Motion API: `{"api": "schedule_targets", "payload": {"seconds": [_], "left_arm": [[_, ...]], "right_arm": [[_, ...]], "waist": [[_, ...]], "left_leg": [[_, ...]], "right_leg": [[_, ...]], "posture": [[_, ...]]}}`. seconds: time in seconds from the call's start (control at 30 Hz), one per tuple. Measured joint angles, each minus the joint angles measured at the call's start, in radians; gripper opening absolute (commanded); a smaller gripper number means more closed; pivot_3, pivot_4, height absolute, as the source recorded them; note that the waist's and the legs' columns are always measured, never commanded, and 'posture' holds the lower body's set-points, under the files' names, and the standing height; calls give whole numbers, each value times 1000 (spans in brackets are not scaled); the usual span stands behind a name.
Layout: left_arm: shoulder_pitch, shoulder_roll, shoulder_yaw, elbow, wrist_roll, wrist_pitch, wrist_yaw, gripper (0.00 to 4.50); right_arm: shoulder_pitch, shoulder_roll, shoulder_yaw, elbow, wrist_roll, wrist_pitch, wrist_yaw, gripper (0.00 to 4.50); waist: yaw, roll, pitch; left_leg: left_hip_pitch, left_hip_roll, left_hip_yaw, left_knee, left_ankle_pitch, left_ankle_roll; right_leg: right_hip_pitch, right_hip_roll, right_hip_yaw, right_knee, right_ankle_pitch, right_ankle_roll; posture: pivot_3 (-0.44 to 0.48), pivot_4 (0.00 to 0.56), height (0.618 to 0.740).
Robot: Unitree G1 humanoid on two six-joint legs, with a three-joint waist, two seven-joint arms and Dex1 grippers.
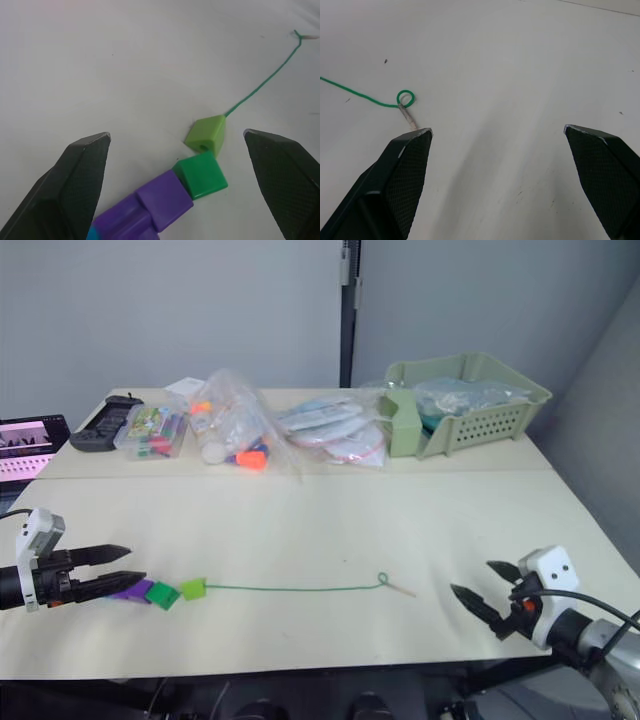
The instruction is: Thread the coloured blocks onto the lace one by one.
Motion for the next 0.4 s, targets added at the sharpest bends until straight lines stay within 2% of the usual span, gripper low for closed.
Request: {"api": "schedule_targets", "payload": {"seconds": [0.4], "left_arm": [[26,18,15,14,-6,-15,14,4500]], "right_arm": [[2,-12,0,23,1,-18,9,4454]], "waist": [[-1,0,0]], "left_leg": [[0,0,0,0,0,0]], "right_leg": [[0,0,1,0,0,0]], "posture": [[0,150,740]]}}
